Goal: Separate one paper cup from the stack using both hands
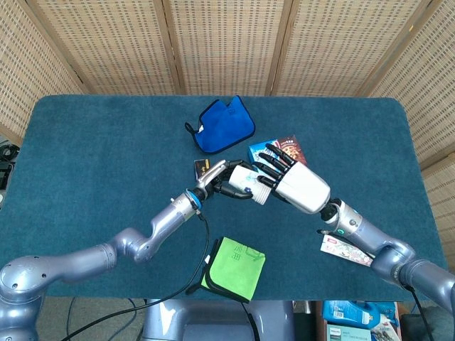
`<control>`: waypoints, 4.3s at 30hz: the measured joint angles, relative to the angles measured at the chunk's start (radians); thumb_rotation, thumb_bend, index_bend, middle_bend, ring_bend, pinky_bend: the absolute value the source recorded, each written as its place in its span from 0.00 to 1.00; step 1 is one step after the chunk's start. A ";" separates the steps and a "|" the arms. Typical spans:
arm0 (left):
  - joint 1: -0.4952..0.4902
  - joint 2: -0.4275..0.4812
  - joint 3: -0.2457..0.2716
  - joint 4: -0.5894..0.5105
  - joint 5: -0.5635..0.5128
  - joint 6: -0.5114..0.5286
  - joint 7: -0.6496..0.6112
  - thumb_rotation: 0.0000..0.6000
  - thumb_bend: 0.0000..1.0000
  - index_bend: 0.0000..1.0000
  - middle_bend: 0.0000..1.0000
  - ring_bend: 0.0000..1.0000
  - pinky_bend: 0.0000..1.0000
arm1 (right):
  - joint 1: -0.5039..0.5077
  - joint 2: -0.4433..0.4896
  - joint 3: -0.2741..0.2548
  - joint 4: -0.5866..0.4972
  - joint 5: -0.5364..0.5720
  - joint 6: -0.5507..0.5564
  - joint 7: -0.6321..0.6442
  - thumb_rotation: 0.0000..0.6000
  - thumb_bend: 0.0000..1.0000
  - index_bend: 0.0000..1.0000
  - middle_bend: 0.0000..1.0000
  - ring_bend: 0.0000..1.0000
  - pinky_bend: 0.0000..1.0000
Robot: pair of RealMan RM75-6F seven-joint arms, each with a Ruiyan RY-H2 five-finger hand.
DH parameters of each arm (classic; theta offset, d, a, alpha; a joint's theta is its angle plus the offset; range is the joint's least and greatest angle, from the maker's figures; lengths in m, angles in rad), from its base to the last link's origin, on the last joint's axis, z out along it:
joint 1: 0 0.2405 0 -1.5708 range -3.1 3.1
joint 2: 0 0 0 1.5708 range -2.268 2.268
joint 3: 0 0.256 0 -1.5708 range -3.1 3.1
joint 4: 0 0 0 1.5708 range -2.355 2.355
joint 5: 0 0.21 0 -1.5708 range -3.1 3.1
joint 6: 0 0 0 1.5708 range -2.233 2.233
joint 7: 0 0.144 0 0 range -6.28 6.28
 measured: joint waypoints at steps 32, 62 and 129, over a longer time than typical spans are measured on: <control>0.005 -0.001 -0.013 0.006 0.016 -0.012 -0.025 1.00 0.12 0.52 0.48 0.51 0.49 | 0.029 -0.032 -0.042 0.043 0.021 0.039 0.006 1.00 0.50 0.58 0.36 0.24 0.17; 0.008 -0.007 -0.021 0.027 0.012 -0.022 -0.054 1.00 0.12 0.52 0.48 0.51 0.49 | 0.031 -0.057 -0.058 0.098 0.031 0.094 0.017 1.00 0.56 0.66 0.38 0.24 0.19; 0.352 0.448 0.286 -0.040 0.092 0.246 0.727 1.00 0.12 0.00 0.00 0.00 0.04 | -0.166 0.229 -0.142 -0.131 0.069 0.052 -0.368 1.00 0.00 0.10 0.09 0.10 0.01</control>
